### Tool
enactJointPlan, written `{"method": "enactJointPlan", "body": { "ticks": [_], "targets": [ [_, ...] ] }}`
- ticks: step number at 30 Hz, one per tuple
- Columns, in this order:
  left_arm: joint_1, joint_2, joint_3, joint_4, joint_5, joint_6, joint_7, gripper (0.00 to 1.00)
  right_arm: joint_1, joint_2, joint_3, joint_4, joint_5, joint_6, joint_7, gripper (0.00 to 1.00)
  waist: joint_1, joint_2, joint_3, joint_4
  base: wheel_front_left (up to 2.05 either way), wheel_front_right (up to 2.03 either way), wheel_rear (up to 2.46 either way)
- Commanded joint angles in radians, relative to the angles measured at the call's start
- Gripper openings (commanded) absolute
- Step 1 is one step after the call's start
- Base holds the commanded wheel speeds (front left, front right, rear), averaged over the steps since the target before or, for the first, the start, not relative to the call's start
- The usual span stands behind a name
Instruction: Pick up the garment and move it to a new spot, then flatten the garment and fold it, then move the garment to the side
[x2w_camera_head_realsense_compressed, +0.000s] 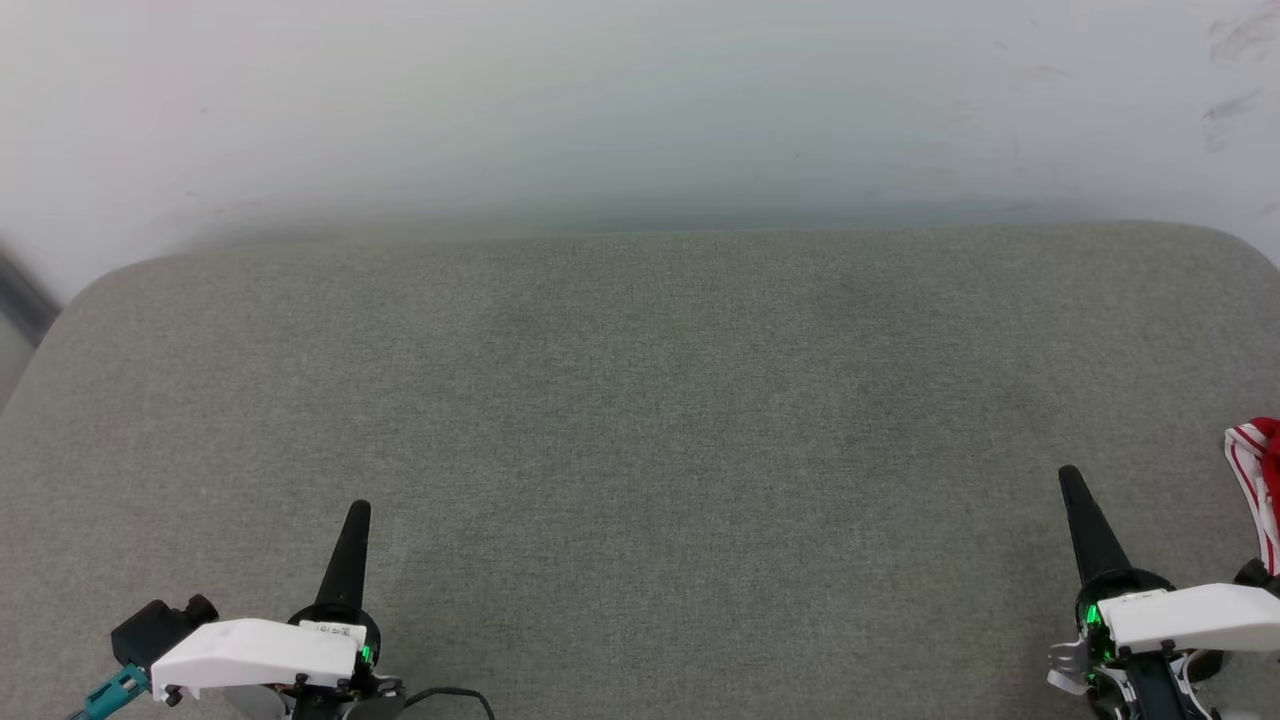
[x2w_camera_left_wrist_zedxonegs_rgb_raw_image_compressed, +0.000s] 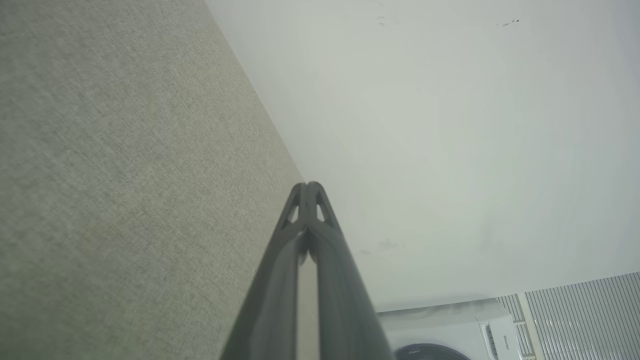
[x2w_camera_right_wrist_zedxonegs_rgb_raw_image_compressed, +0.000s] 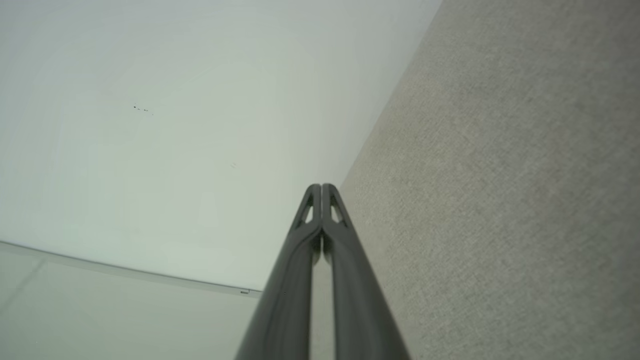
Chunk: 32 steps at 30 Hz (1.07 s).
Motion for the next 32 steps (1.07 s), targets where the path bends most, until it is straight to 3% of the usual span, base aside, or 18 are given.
{"method": "enactJointPlan", "body": {
  "ticks": [1,32],
  "targets": [
    [-0.019,0.004,0.005,-0.003,-0.020,-0.003,0.004,0.00,-0.019,0.003,-0.003,-0.004,0.018,0.000,0.004,0.00,-0.0001,0.0000,0.000,0.000,0.00,0.00,0.00],
    [-0.055,-0.002,0.031,0.035,-0.262,-0.004,0.076,0.00,-0.035,0.014,-0.026,0.013,0.257,0.000,0.066,0.00,-0.0001,0.0000,-0.007,-0.008,0.00,0.00,0.00]
  ]
}}
